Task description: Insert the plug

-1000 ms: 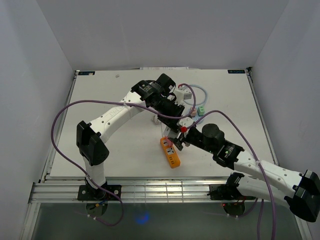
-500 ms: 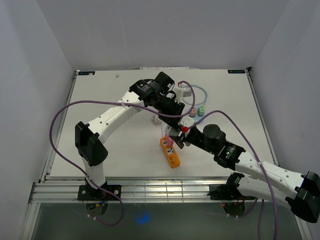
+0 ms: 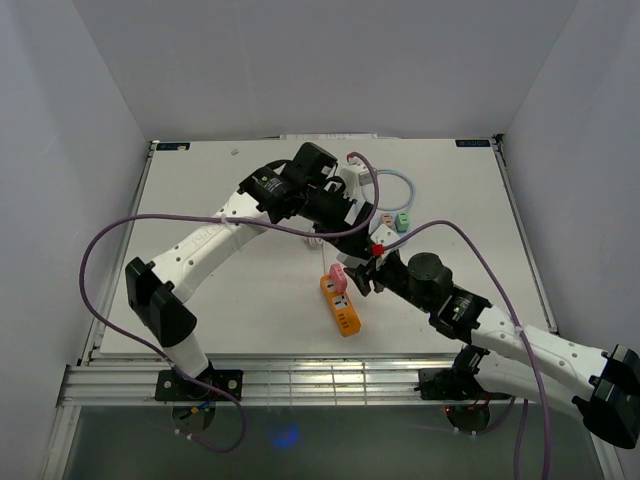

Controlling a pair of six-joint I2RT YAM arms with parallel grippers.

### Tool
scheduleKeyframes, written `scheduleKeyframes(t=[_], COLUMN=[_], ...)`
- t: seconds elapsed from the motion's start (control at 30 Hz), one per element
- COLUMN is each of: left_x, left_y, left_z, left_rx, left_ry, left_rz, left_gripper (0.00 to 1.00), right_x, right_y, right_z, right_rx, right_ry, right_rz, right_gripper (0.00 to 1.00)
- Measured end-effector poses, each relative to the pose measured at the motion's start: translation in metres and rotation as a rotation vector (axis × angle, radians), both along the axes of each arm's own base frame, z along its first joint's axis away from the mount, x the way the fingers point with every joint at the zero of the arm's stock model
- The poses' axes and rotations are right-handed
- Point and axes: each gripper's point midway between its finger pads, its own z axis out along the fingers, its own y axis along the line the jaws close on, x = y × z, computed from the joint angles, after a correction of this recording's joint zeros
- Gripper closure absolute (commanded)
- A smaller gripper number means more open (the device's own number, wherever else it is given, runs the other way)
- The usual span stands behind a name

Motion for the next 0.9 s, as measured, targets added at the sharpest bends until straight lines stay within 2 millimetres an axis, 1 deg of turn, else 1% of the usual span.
scheduleKeyframes(t=[0.07,0.1,0.17,0.23,0.3,0.43,0.53,0.57,0.6,0.77,0.9], left_x=[0.001,0.001,0.001,0.002,0.002,0.000,-0.001,0.000,0.000,0.006,0.006], left_y=[0.000,0.001,0.001,0.000,-0.001,0.000,0.000,0.000,-0.001,-0.003,-0.005], left_z=[0.006,0.008,0.012,0.013,0.009,-0.002,-0.004,-0.004,-0.003,-0.004,-0.009], left_rx=[-0.021,-0.029,-0.044,-0.052,-0.054,-0.038,-0.038,-0.041,-0.044,-0.057,-0.052], left_ry=[-0.016,-0.024,-0.032,-0.033,-0.029,-0.003,0.008,0.007,0.005,0.008,0.022], left_rz=[0.011,0.015,0.023,0.027,0.030,0.034,0.036,0.034,0.036,0.035,0.029], left_gripper=[0.02,0.04,0.05,0.10,0.12,0.18,0.30,0.38,0.41,0.43,0.43], right_x=[0.001,0.001,0.002,0.003,0.003,0.002,0.002,0.002,0.001,0.001,0.001], right_y=[-0.002,-0.004,-0.006,-0.009,-0.010,-0.011,-0.011,-0.011,-0.012,-0.013,-0.013], right_z=[-0.002,-0.002,0.001,0.005,0.009,0.008,0.008,0.009,0.009,0.010,0.010], right_rx=[0.003,0.005,0.020,0.036,0.051,0.058,0.060,0.062,0.063,0.070,0.071], right_ry=[0.008,0.010,0.011,0.007,0.000,0.004,0.007,0.006,0.006,0.006,0.007], right_rz=[-0.016,-0.025,-0.044,-0.057,-0.064,-0.066,-0.066,-0.066,-0.065,-0.071,-0.071], right_gripper=[0.65,0.65,0.65,0.65,0.65,0.65,0.65,0.65,0.65,0.65,0.65])
